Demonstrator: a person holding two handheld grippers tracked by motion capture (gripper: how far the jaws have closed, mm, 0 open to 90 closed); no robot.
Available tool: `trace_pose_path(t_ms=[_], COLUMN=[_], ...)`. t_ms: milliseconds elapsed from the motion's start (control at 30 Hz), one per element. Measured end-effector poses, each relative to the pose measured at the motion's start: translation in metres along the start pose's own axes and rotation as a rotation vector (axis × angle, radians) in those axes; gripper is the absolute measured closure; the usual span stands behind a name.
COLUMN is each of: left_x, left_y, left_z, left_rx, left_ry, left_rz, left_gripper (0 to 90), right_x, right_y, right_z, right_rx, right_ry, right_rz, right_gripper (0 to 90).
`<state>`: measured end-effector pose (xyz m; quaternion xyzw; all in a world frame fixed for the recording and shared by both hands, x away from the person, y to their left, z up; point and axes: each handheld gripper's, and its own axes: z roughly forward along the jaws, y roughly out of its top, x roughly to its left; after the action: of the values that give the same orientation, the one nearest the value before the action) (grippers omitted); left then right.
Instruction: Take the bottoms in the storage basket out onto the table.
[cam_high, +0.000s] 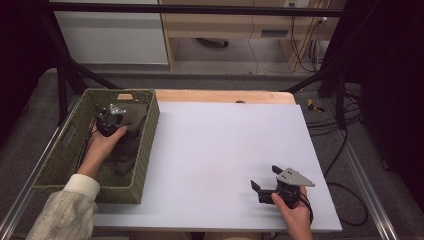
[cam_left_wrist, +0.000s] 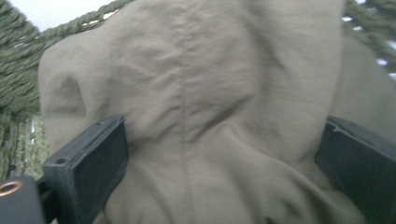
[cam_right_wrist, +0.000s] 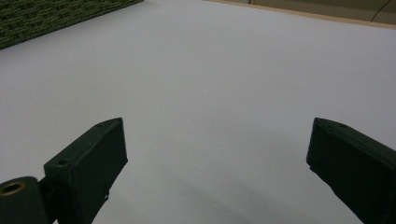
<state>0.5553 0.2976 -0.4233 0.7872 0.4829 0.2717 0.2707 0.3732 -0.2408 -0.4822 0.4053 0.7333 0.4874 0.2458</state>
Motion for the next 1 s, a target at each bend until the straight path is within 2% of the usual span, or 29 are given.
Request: trace_pose_path(t_ms=[400,867,1000], left_x=[0.003,0.003,0.001], left_y=[-0.005,-0.008,-0.009], left_z=[0.008,0.014,0.015], left_rx=[0.013,0.015,0.034], left_ry=[-0.018,-0.047,-0.041], left_rz=[-0.051,-0.073,-0.079], left_gripper=[0.2,0.0,4.2], right_x=[0.001,0.001,0.001], right_y=[0.000,0.000,0.000], right_z=[0.001,0.001,0.001], right_rx=[0.008,0.010,0.010], right_ry=[0.000,0.000,0.000], right_rz=[-0.010,-0.005,-0.008], right_gripper=[5.2,5.0,5.0])
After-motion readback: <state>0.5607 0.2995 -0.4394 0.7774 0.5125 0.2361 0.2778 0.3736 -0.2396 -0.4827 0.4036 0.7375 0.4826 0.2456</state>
